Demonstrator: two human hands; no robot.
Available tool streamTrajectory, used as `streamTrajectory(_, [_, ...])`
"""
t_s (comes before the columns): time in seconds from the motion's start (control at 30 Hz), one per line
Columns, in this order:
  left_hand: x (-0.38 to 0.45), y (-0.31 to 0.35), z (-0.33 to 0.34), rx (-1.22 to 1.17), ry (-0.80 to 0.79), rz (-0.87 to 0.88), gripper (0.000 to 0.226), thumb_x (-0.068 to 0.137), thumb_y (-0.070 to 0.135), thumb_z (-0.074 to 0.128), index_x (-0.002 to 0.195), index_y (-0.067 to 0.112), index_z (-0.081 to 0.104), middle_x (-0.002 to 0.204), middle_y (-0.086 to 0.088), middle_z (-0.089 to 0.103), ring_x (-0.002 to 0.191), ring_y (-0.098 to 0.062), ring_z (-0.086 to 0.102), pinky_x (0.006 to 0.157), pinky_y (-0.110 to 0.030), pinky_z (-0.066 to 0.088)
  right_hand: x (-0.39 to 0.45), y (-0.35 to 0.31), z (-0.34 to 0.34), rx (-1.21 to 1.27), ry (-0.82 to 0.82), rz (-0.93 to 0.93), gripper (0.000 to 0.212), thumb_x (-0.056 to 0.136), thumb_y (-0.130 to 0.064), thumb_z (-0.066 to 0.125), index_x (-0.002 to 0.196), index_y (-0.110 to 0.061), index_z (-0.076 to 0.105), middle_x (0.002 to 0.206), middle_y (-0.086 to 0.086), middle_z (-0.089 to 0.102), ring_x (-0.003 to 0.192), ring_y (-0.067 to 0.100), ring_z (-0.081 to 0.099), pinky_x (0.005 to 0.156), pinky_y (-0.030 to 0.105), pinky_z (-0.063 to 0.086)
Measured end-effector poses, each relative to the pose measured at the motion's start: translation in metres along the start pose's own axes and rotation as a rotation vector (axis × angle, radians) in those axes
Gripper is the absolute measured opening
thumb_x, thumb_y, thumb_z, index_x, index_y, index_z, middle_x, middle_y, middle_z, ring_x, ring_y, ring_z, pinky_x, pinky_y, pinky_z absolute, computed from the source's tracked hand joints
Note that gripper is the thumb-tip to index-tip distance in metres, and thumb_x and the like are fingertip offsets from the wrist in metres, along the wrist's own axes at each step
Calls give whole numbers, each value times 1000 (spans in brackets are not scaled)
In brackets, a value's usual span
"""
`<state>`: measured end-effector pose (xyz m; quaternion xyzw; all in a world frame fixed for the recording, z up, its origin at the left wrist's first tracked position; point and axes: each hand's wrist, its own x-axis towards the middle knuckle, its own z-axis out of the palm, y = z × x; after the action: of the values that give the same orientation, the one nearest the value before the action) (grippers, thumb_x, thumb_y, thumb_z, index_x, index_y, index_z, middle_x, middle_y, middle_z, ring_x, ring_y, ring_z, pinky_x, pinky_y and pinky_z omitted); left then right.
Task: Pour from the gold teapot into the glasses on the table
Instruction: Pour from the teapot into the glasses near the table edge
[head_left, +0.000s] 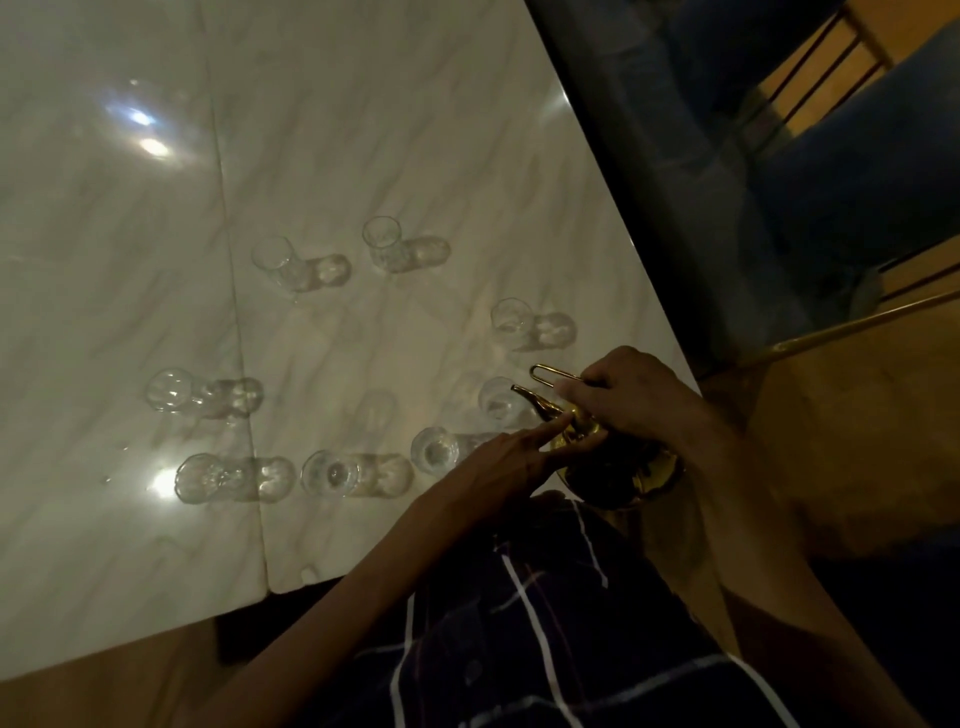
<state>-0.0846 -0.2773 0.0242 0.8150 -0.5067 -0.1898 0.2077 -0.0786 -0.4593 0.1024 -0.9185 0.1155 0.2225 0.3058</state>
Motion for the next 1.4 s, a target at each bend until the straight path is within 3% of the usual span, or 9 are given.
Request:
streamTrajectory(0.2, [0, -2, 12, 2, 2, -14, 83, 92, 33, 66, 152, 42, 8, 159, -12, 20, 72, -14, 56, 57, -27, 49, -3, 2, -1, -17, 5, -26, 51, 89, -50, 55, 63, -9, 71, 65, 11, 70, 62, 25, 67, 53, 26, 43])
streamTrajectory(0.33, [1, 1, 8, 30, -2, -25, 85, 93, 23, 64, 150, 40, 4, 159, -12, 20, 60, -6, 30, 53, -21, 31, -4, 0, -5, -23, -5, -11, 52, 90, -51, 55, 66, -9, 73, 67, 12, 70, 64, 25, 68, 55, 26, 45])
streamTrajectory(0.43, [2, 0, 11, 29, 11, -39, 88, 91, 27, 68, 150, 42, 5, 159, -12, 21, 48, -3, 17, 50, -21, 35, -7, -2, -6, -28, -10, -7, 52, 90, -52, 55, 67, -9, 73, 66, 9, 71, 65, 23, 69, 55, 26, 45])
streamTrajectory(0.67, [0, 8, 9, 14, 41, -29, 77, 92, 35, 65, 152, 39, 17, 160, -9, 21, 66, -3, 31, 59, -22, 43, -17, -5, -15, -4, -20, 12, 49, 91, -50, 55, 69, -11, 74, 64, 6, 71, 65, 21, 69, 61, 28, 50])
streamTrajectory(0.8, [0, 12, 5, 17, 50, -36, 75, 94, 28, 64, 153, 38, 19, 159, -11, 23, 63, -5, 29, 55, -22, 38, -21, -9, -18, 0, -22, 10, 49, 91, -50, 56, 69, -10, 74, 64, 6, 71, 63, 20, 69, 62, 31, 53])
streamTrajectory(1.0, [-1, 21, -3, 1, 58, -29, 72, 93, 16, 61, 152, 34, 23, 158, -14, 25, 67, -10, 43, 58, -22, 35, -25, -10, -21, -18, -19, 5, 48, 92, -50, 55, 67, -14, 73, 60, 2, 68, 60, 16, 66, 58, 27, 49])
streamTrajectory(1.33, [0, 19, -2, 18, 87, -21, 73, 93, 28, 65, 152, 34, 22, 158, -11, 26, 64, -4, 31, 59, -20, 38, -22, -12, -24, -35, -23, 5, 49, 92, -50, 55, 69, -11, 73, 67, 7, 71, 65, 20, 69, 68, 36, 56])
streamTrajectory(1.4, [0, 18, -2, 17, 93, -18, 75, 93, 28, 64, 153, 35, 20, 159, -10, 23, 65, -7, 41, 61, -23, 44, -20, -12, -24, -35, -21, 3, 49, 92, -50, 55, 68, -12, 73, 66, 6, 71, 65, 19, 69, 67, 36, 56])
